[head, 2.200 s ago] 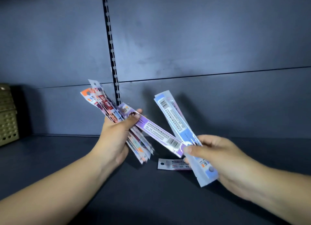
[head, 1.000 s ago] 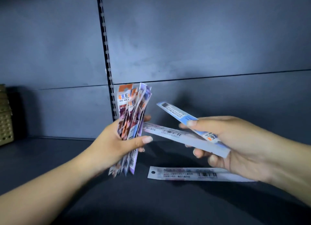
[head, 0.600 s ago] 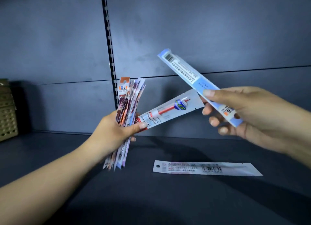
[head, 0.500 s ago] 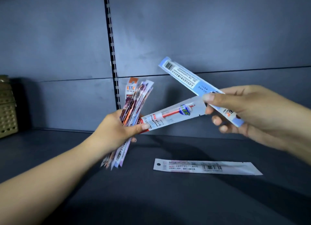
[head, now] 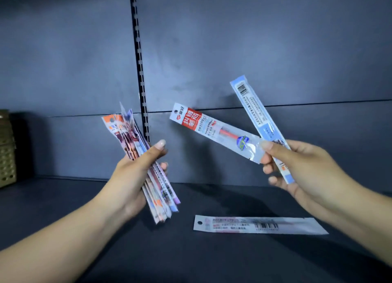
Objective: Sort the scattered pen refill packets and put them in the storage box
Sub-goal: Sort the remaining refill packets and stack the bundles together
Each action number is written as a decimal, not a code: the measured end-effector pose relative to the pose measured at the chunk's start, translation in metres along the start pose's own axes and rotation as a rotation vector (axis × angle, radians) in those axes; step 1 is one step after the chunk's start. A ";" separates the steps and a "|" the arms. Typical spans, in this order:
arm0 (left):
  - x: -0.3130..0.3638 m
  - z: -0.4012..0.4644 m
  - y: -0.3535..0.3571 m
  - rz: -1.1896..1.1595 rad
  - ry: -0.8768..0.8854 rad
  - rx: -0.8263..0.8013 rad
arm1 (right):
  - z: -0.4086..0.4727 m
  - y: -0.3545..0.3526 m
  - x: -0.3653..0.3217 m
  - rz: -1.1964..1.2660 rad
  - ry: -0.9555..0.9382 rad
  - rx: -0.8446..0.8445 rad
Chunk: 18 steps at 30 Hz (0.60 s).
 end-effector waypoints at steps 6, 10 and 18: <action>-0.006 -0.007 0.007 -0.111 -0.098 -0.080 | -0.022 0.016 0.022 0.115 0.139 -0.126; -0.005 -0.008 0.007 -0.171 -0.094 -0.172 | -0.035 0.024 0.031 0.182 0.269 -0.245; 0.001 -0.018 0.012 -0.314 -0.085 -0.392 | -0.037 0.025 0.045 0.162 0.356 -0.203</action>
Point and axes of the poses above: each hand's wrist, its own z-axis towards the middle knuckle, its own y-axis out of the palm, x = y × z, the point moved 1 cm from there along z, towards the middle knuckle, and after that the axes turned 3 degrees about z, right-handed, at the moved point
